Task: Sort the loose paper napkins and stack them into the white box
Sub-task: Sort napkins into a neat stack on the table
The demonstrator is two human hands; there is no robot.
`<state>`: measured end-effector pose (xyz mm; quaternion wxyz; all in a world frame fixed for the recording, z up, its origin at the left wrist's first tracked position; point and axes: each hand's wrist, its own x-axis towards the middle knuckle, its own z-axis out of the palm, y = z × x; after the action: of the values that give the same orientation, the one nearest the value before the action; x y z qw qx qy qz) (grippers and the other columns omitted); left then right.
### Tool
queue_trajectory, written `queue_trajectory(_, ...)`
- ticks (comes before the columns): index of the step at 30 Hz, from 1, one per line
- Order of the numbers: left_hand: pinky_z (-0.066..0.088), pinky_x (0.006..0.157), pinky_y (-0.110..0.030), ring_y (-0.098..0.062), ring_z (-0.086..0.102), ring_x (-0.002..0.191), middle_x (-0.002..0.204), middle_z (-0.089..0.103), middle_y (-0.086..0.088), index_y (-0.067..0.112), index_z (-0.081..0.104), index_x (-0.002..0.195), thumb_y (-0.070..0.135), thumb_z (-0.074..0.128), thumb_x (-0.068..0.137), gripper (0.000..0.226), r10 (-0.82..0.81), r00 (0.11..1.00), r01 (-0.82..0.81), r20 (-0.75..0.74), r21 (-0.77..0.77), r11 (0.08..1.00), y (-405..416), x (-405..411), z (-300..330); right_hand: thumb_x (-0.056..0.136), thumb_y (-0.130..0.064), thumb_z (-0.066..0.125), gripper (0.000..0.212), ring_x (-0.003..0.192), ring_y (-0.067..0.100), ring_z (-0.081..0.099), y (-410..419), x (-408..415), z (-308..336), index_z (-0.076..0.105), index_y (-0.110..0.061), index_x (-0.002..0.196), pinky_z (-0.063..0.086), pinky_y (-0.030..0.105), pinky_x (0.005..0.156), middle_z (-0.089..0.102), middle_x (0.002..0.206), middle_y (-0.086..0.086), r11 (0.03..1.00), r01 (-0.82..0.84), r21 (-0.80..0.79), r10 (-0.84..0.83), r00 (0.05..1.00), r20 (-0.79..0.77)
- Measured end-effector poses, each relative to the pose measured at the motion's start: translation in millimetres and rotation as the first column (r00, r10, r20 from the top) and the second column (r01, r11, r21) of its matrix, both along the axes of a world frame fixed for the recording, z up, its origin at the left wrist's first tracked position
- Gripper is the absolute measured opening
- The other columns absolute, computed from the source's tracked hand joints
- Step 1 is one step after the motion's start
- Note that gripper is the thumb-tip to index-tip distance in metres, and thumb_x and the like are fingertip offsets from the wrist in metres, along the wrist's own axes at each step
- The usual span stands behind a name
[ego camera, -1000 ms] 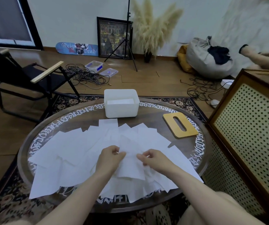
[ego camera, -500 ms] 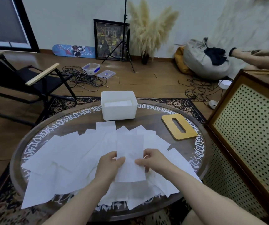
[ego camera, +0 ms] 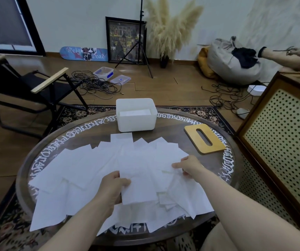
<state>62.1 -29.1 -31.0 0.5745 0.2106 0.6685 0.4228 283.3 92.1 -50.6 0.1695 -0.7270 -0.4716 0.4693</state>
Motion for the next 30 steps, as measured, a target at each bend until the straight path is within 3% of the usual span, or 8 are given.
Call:
queue_trajectory(2, 0.056, 0.069, -0.04, -0.033, 0.066, 0.088, 0.098, 0.068, -0.015, 0.006, 0.063, 0.096, -0.006, 0.054, 0.088, 0.017, -0.025, 1.0, 0.025, 0.011, -0.052, 0.998, -1, -2, -3, 0.081, -0.013, 0.074, 0.033, 0.06, 0.017, 0.046, 2, -2, -1, 0.048, -0.006, 0.1, 0.039, 0.026, 0.052, 0.05, 0.077, 0.005, 1.0, 0.013, 0.003, -0.013, 1.0, 0.01)
queue_trajectory(7, 0.057, 0.069, -0.041, -0.035, 0.068, 0.086, 0.094, 0.07, -0.018, 0.006, 0.062, 0.095, 0.009, 0.059, 0.091, 0.007, -0.037, 0.999, 0.038, 0.013, -0.097, 0.995, -3, -5, -5, 0.082, -0.004, 0.062, 0.007, 0.058, 0.023, 0.045, 5, -6, -6, 0.063, -0.002, 0.088, 0.036, 0.029, 0.056, 0.048, 0.069, 0.011, 0.997, 0.009, 0.077, -0.017, 0.994, 0.104)
queue_trajectory(9, 0.055, 0.065, -0.038, -0.033, 0.067, 0.083, 0.092, 0.07, -0.016, 0.009, 0.061, 0.09, 0.009, 0.058, 0.092, 0.004, -0.017, 1.0, 0.016, -0.008, -0.081, 0.997, -3, -7, -5, 0.083, -0.005, 0.06, 0.016, 0.054, 0.021, 0.041, 4, -7, -7, 0.051, -0.011, 0.071, 0.035, 0.028, 0.059, 0.045, 0.067, 0.008, 0.996, 0.009, 0.085, -0.018, 0.993, 0.116)
queue_trajectory(12, 0.053, 0.061, -0.034, -0.031, 0.066, 0.083, 0.093, 0.069, -0.013, 0.011, 0.062, 0.091, 0.007, 0.055, 0.094, 0.008, -0.003, 1.0, 0.001, -0.025, -0.055, 0.998, -4, -7, -6, 0.085, -0.005, 0.06, 0.009, 0.055, 0.02, 0.036, 4, -3, -8, 0.06, 0.003, 0.081, 0.032, 0.026, 0.056, 0.044, 0.073, 0.008, 0.995, 0.023, 0.097, -0.033, 0.994, 0.102)
queue_trajectory(16, 0.056, 0.062, -0.037, -0.027, 0.067, 0.08, 0.089, 0.069, -0.01, 0.012, 0.063, 0.085, 0.006, 0.053, 0.095, 0.016, -0.03, 0.997, 0.028, -0.07, -0.022, 0.999, -8, -6, -5, 0.086, -0.004, 0.057, 0.01, 0.052, 0.018, 0.034, -2, 0, -2, 0.052, -0.011, 0.082, 0.027, 0.025, 0.052, 0.042, 0.067, 0.005, 0.992, 0.043, 0.117, -0.052, 0.996, 0.073)
queue_trajectory(20, 0.054, 0.082, -0.049, -0.033, 0.066, 0.087, 0.091, 0.069, -0.013, 0.01, 0.064, 0.084, -0.003, 0.044, 0.092, 0.025, -0.041, 0.994, 0.037, -0.099, -0.04, 0.998, -9, -6, -6, 0.089, -0.004, 0.056, 0.028, 0.054, 0.017, 0.032, -8, 1, 8, 0.042, -0.013, 0.067, 0.023, 0.025, 0.049, 0.038, 0.069, 0.007, 0.987, 0.079, 0.142, -0.074, 0.996, -0.04)
queue_trajectory(25, 0.054, 0.079, -0.043, -0.029, 0.063, 0.077, 0.084, 0.066, -0.012, 0.008, 0.063, 0.082, -0.005, 0.04, 0.092, 0.028, 0.002, 0.999, -0.004, -0.034, -0.066, 0.998, -3, -3, -10, 0.091, -0.01, 0.062, 0.016, 0.05, 0.012, 0.037, -31, -12, 27, 0.051, -0.015, 0.081, 0.024, 0.021, 0.045, 0.043, 0.067, 0.003, 0.994, 0.031, 0.109, 0.0, 0.961, -0.275)
queue_trajectory(30, 0.054, 0.073, -0.044, -0.029, 0.063, 0.071, 0.078, 0.066, -0.013, 0.007, 0.063, 0.079, -0.003, 0.043, 0.094, 0.027, 0.028, 1.0, -0.027, 0.008, -0.079, 0.996, 0, 0, -15, 0.089, -0.013, 0.065, 0.031, 0.043, 0.009, 0.037, -61, -29, 26, 0.044, -0.019, 0.067, 0.026, 0.018, 0.044, 0.04, 0.053, -0.007, 0.985, -0.168, 0.026, 0.166, 0.92, -0.354)
